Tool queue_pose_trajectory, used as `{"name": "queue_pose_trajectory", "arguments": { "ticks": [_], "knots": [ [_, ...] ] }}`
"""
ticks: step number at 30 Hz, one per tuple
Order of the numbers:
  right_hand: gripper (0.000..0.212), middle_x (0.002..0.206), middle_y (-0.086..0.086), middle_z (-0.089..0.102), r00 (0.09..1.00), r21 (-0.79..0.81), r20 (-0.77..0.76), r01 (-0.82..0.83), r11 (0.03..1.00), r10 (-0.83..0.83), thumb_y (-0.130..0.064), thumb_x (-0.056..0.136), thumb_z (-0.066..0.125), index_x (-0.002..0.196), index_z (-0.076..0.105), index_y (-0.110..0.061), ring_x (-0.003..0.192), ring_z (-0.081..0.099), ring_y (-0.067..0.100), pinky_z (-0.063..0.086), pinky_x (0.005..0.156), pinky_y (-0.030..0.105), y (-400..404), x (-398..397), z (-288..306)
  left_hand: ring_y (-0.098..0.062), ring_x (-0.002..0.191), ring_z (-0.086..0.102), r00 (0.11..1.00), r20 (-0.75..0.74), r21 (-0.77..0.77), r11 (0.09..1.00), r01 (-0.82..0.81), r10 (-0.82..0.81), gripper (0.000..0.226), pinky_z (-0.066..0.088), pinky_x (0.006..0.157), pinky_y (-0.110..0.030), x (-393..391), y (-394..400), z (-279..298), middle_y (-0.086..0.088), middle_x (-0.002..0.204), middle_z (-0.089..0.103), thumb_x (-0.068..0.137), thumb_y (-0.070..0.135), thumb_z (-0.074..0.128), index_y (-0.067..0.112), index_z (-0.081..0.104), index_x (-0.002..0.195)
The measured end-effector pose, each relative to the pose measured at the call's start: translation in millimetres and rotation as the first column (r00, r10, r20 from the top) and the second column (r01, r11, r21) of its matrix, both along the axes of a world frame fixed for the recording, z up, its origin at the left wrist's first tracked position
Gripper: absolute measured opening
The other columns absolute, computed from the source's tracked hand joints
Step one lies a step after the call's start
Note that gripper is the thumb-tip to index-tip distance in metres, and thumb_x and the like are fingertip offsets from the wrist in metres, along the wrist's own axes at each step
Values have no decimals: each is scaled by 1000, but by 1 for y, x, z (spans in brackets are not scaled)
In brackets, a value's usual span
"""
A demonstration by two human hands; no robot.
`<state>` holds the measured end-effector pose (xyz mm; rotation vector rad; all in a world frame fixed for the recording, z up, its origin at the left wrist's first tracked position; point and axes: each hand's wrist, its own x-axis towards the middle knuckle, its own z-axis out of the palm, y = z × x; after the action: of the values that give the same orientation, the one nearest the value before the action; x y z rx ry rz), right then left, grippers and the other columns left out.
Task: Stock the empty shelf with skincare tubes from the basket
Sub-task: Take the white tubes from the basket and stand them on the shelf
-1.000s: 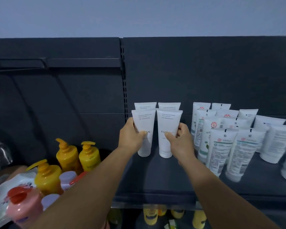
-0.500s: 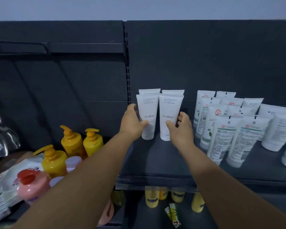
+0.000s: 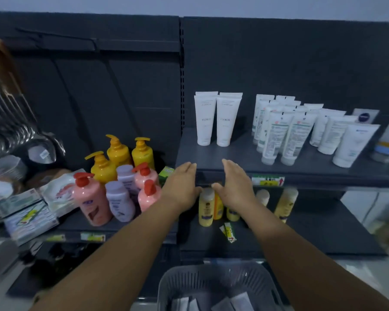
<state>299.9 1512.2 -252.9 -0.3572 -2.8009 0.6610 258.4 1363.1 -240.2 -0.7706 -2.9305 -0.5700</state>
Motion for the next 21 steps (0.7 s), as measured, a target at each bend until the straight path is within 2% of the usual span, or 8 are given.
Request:
{"name": "queue_pose_trajectory", "arguments": {
  "ticks": [5,11,15,21],
  "knots": [
    [76,158,3,23,996,-12,93,-1,1000,2,-33,91,59,152,17,-15,145,20,22,20,118,37,-25,64,-40,-24,141,28,998,55,-45,999,19,-17,77,27,115,-37,55,-24,-41,-10,155,27,87,33,63,10,24,149],
    [77,158,3,21,973,-77,228,-4,997,22,-35,91,59,153,16,-15,146,19,23,20,117,44,-37,112,-102,-25,144,20,976,215,-78,996,41,-23,78,22,118,-37,103,-42,-98,-9,158,19,91,33,59,9,15,151],
    [76,159,7,19,946,-119,323,11,993,28,-32,92,58,153,16,-12,146,16,24,17,119,40,-37,132,-142,-25,145,19,942,335,-125,991,50,-5,78,20,118,-36,122,-45,-144,-8,158,17,92,32,58,10,13,152],
    [74,152,9,34,895,-154,446,59,986,16,-31,89,63,149,25,-10,140,32,26,28,114,42,-31,146,-207,-28,144,23,872,485,-201,979,41,63,79,23,117,-37,135,-42,-215,-9,157,21,91,35,59,11,14,152]
  ]
}}
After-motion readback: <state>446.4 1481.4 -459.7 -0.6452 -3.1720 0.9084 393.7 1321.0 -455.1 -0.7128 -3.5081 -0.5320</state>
